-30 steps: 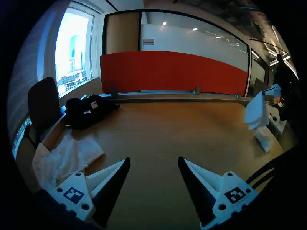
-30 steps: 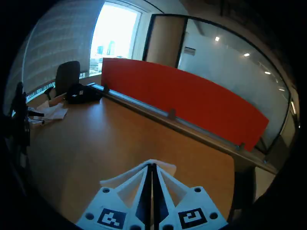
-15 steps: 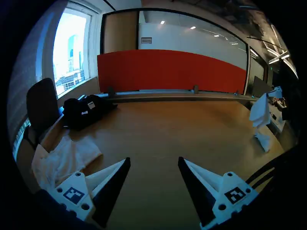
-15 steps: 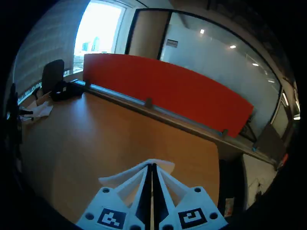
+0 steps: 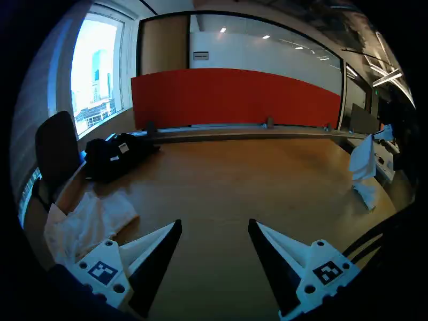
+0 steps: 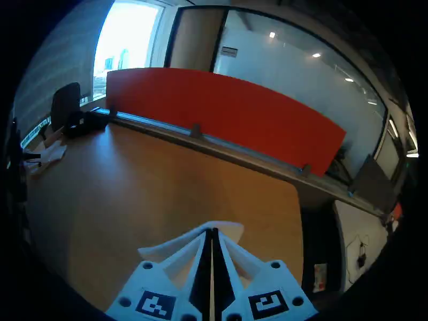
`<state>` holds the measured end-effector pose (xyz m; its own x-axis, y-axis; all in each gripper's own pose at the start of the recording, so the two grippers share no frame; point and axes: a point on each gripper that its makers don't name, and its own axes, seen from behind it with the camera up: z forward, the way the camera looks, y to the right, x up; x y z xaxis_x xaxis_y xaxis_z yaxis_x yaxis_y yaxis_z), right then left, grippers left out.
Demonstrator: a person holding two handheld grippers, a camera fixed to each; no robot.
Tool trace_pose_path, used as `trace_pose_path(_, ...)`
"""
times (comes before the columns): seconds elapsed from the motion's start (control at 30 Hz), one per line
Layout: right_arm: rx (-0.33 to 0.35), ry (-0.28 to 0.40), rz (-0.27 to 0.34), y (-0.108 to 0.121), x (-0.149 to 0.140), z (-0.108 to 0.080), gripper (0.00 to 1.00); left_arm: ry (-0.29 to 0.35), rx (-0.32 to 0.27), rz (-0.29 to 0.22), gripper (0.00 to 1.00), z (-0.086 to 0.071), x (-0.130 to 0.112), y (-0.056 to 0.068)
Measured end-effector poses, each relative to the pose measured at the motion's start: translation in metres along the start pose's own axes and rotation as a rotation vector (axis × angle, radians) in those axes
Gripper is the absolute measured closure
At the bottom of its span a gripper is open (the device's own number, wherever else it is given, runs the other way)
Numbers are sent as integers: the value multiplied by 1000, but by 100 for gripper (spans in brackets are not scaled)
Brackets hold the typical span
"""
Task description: Fold towel
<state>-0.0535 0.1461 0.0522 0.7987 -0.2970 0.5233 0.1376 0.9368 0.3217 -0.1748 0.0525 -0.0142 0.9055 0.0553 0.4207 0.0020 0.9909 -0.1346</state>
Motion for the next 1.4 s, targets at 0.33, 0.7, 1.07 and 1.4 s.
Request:
trace_pose_path(0.33, -37, -35, 43, 8, -34, -17, 94, 2, -9, 7, 8, 0, 2, 6)
trace_pose_path(0.7, -82, -89, 109, 23, -84, -44, 94, 8, -24, 15, 8, -1, 5, 16)
trace_pose_path(1.07, -105, -158, 182, 33, -143, -57, 94, 9, -31, 33, 8, -4, 7, 20)
trace_pose_path(1.4, -127, -235, 217, 40, -189, -59, 94, 7, -31, 38, 8, -6, 5, 22)
